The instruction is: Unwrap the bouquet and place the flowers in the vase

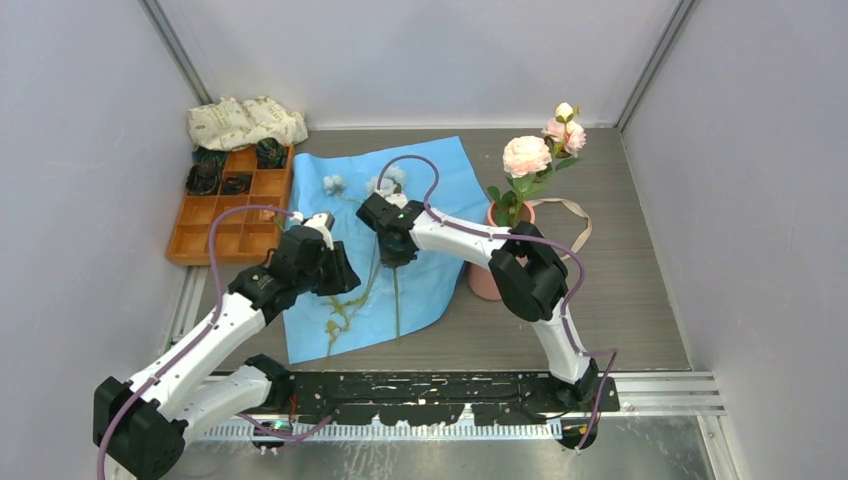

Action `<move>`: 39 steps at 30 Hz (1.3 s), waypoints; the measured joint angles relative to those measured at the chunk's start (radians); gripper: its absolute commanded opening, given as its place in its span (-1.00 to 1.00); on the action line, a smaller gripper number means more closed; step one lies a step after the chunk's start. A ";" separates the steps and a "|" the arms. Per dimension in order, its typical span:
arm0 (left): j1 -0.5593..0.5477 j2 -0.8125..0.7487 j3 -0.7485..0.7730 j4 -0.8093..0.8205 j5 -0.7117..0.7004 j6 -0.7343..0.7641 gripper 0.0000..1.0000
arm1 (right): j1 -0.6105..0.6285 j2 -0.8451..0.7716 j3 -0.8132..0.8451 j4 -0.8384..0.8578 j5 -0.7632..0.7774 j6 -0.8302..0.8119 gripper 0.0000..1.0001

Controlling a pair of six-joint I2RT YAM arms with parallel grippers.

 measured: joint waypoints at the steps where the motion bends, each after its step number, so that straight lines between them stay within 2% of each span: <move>1: 0.000 0.004 0.000 0.002 -0.001 0.000 -0.32 | 0.004 0.000 0.022 -0.027 0.033 -0.013 -0.98; 12: 0.000 0.042 0.008 0.019 -0.011 0.000 -0.32 | 0.018 -0.051 0.252 -0.335 0.532 -0.175 -0.98; 22: 0.000 0.044 0.013 0.024 -0.021 0.000 -0.33 | 0.018 -0.071 0.400 -0.423 0.897 -0.341 -0.98; 25: 0.000 0.043 0.013 0.024 -0.026 0.000 -0.32 | 0.018 -0.080 0.412 -0.394 0.934 -0.395 -0.98; 32: 0.000 0.041 0.013 0.023 -0.026 0.000 -0.32 | 0.018 -0.193 0.408 -0.218 0.877 -0.535 -0.98; 35: 0.000 0.037 0.013 0.022 -0.026 0.000 -0.32 | 0.018 -0.304 0.383 -0.108 0.860 -0.586 -0.98; 39: 0.000 0.029 0.014 0.021 -0.026 0.000 -0.32 | 0.019 -0.528 0.263 0.086 0.839 -0.652 -0.98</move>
